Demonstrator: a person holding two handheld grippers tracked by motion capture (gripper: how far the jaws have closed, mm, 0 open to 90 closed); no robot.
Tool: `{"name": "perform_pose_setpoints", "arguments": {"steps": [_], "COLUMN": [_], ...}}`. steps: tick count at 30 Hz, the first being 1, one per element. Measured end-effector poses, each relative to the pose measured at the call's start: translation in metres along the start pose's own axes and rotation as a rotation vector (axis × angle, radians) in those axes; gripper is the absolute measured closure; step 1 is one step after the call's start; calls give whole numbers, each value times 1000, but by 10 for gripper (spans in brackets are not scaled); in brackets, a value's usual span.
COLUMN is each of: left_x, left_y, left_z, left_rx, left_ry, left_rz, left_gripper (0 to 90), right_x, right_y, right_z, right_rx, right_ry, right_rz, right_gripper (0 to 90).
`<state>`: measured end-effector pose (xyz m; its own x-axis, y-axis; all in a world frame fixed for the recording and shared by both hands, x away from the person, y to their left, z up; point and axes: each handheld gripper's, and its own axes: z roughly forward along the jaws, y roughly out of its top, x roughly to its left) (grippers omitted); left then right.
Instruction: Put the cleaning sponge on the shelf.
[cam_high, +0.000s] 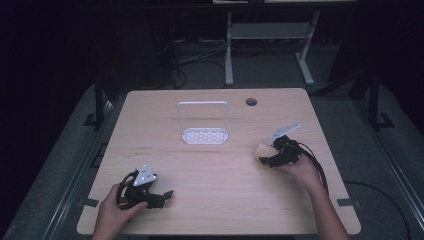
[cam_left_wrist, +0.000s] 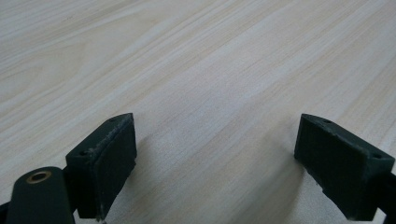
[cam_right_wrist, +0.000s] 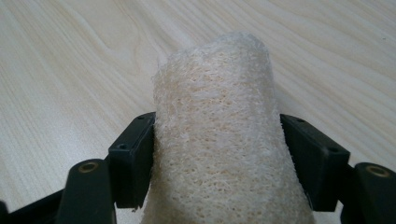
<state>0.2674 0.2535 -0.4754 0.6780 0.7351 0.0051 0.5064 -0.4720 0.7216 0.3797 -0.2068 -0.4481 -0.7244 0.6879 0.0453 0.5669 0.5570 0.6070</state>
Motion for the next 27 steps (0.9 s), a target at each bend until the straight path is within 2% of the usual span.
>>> {"name": "perform_pose_setpoints", "arguments": {"steps": [6,10,17,27], "left_x": [0,0,0,0], "left_y": [0,0,0,0], "left_z": [0,0,0,0], "left_rx": [-1,3,3,4], "left_ry": [-1,0,0,0], "left_rz": [-4,5,5,6], "left_gripper": [122,122,122,122], "right_x": [1,5,11,20], "right_y": [1,3,4,13], "right_z": [-2,-8,-16,-22], "right_rx": [-10,-38,-53,-73], "right_ry": [5,4,4,-1], "right_rz": [-2,8,10,-12], "right_gripper": [315,316,316,317]}}
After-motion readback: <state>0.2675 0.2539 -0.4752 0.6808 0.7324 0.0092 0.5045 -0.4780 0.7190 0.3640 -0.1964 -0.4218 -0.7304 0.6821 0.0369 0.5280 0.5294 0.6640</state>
